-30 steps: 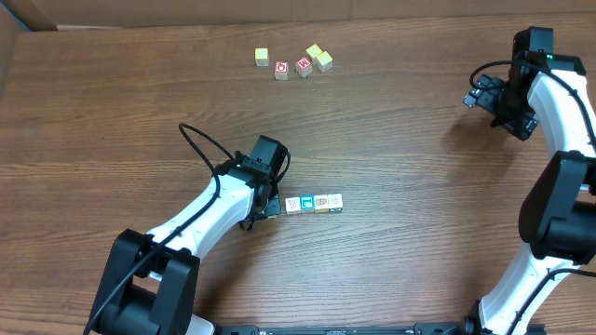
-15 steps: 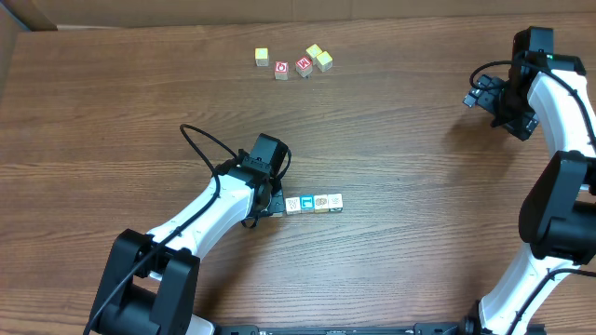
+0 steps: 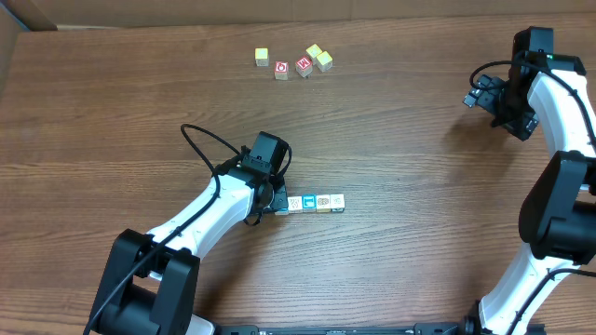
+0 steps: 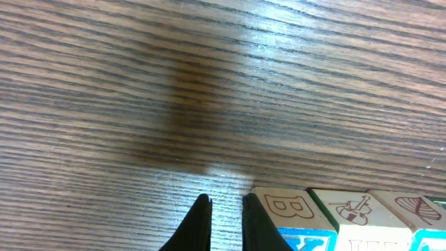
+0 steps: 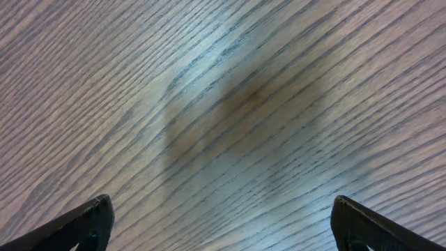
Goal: Flip 5 blocks
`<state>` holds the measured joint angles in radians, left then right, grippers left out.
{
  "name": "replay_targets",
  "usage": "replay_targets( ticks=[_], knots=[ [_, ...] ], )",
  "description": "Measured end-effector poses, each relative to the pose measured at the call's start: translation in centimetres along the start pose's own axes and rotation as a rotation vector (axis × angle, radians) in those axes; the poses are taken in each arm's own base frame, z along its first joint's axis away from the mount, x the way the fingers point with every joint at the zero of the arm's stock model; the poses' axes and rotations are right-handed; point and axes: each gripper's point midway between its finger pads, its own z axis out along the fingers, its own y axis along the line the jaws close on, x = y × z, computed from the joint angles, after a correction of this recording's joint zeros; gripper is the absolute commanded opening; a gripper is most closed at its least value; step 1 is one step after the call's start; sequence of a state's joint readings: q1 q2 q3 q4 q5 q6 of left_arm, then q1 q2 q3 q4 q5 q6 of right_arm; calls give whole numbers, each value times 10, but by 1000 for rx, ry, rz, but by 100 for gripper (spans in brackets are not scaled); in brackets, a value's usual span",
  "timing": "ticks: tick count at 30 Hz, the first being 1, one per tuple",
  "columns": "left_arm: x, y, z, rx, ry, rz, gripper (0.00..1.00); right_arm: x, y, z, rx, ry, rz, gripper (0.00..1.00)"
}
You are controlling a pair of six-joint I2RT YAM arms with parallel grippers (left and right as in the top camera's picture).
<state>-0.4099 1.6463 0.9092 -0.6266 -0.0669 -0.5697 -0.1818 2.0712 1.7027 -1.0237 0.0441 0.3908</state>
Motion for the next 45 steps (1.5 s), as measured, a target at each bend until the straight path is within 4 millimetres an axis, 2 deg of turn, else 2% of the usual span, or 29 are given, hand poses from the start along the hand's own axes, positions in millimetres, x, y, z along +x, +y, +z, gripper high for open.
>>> replay_targets(
  ticks=[6,10,14,17,19,24,27,28,29,30,31,35,41,45],
  knots=[
    [0,-1,0,3,2,0,10,0,0,0,1,0,0,100],
    [0,1,0,3,5,-5,6,0,0,0,1,0,0,100],
    [3,12,-2,-17,38,-31,4,0,0,0,0,0,0,100],
    [-2,23,-13,-39,78,-69,4,0,0,0,1,0,0,100],
    [-15,25,-25,-24,82,-87,4,0,0,0,0,-1,0,100],
    [-45,18,-55,94,75,-84,4,-4,2,0,-11,-16,2,100],
    [-42,17,-59,132,106,-63,4,8,8,0,-51,41,2,100],
    [-40,19,-60,134,119,-59,4,19,12,-1,-80,94,1,89],
    [-37,19,-60,138,131,-54,4,24,15,-2,-98,118,1,61],
    [-36,19,-60,143,136,-48,4,32,21,-4,-138,157,-6,27],
    [-36,19,-60,147,138,-41,4,41,27,-7,-178,199,-27,4],
    [-33,18,-61,158,148,-32,4,73,42,-29,-300,359,-52,4],
    [-30,19,-77,167,131,-27,4,119,48,-75,-307,472,-144,4],
    [-21,24,-90,152,139,-38,4,158,75,-111,-309,463,-309,4]
  ],
)
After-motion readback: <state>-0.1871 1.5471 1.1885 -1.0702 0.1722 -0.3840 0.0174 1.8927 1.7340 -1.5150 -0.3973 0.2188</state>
